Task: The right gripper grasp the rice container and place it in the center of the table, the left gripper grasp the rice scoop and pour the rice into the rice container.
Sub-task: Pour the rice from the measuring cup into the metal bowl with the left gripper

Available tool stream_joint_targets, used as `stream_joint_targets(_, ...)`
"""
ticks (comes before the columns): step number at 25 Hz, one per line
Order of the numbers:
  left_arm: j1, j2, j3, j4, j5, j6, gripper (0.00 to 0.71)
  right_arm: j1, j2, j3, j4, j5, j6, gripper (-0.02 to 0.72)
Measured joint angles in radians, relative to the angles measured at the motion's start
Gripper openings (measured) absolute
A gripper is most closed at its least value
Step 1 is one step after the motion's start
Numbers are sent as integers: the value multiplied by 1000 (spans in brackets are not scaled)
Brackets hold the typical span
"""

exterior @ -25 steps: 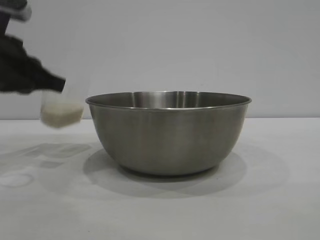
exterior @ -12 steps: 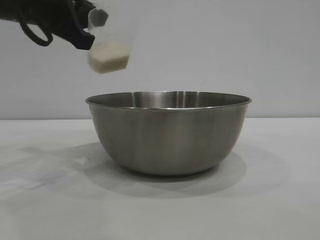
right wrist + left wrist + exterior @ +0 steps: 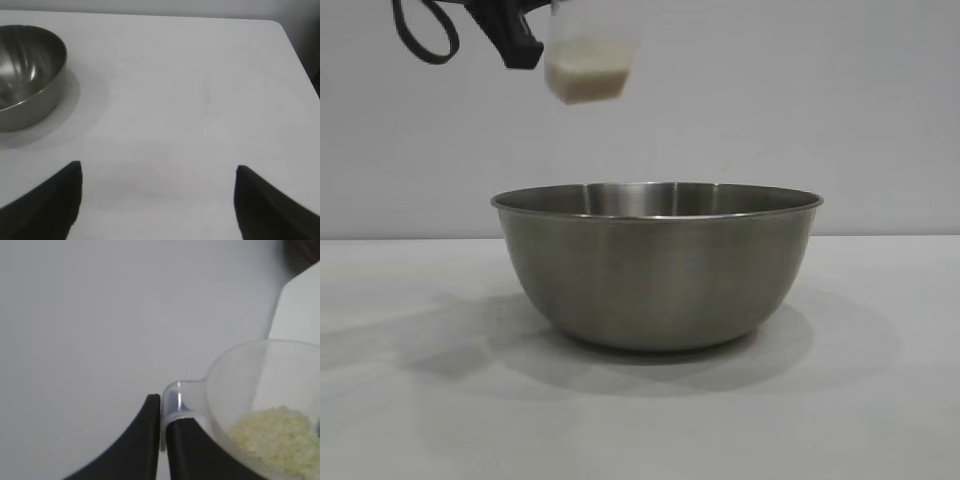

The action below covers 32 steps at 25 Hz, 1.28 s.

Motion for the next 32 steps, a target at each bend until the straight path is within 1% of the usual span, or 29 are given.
stream_joint_targets(6, -5, 0, -4, 98, 5, 216, 0, 0, 0, 0, 0, 0, 0, 588)
stream_joint_targets(8, -21, 0, -4, 116, 18, 253, 0, 0, 0, 0, 0, 0, 0, 588)
stream_joint_targets(10, -47, 0, -4, 118, 25, 287, 0, 0, 0, 0, 0, 0, 0, 588)
stream_joint_targets(13, -80, 0, -4, 120, 42, 392, 0, 0, 0, 0, 0, 0, 0, 588)
stream_joint_targets(15, -91, 2, -11, 120, 69, 458, 0, 0, 0, 0, 0, 0, 0, 588)
stream_joint_targets(23, -93, 15, -27, 118, 101, 714, 0, 0, 0, 0, 0, 0, 0, 588)
stream_joint_targets(32, -93, 15, -27, 118, 101, 944, 0, 0, 0, 0, 0, 0, 0, 588)
